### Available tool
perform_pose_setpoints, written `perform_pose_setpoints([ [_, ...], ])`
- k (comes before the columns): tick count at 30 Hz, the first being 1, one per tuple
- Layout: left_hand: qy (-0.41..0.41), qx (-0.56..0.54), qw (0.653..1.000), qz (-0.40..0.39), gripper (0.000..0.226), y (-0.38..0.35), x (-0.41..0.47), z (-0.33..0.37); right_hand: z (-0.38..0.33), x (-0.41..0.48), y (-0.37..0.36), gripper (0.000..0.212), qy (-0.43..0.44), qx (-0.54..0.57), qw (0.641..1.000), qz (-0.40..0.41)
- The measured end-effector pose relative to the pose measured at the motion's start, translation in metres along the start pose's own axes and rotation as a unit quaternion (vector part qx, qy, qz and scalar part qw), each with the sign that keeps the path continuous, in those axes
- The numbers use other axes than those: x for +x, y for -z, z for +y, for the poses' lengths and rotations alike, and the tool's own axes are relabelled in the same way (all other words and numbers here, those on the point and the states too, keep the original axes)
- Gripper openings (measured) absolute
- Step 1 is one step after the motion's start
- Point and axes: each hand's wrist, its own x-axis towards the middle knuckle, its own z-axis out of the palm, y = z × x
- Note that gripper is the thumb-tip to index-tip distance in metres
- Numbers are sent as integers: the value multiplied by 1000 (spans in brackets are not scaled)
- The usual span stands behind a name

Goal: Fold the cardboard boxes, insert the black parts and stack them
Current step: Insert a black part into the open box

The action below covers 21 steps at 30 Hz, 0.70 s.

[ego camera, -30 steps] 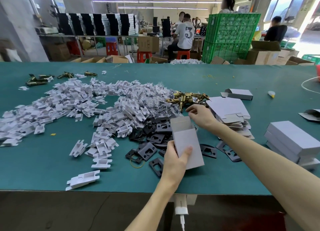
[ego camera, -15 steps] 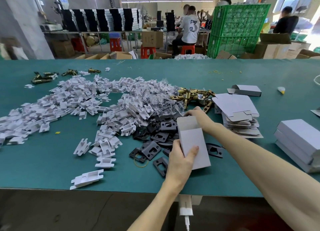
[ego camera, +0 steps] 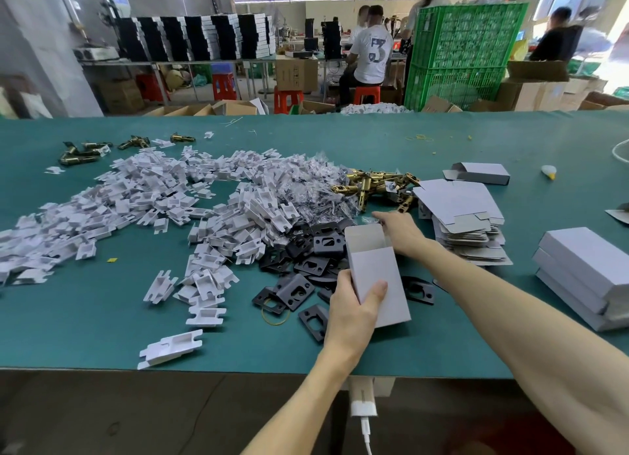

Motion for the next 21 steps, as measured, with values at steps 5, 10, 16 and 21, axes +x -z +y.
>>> perform_pose_setpoints([
  [5,0,4,1000,1,25,0,0,-1,0,4,1,32,-12,22,1000,8],
  [10,1,11,1000,0,25,0,0,-1,-2,4,1,22,-75,93,993,25],
  [16,1,11,1000,-2,23,0,-1,1,-2,-4,8,38,-95,170,978,81],
  [21,-1,4,1000,-5,23,-1,-2,4,-2,-11,21,7,-41,208,971,115],
])
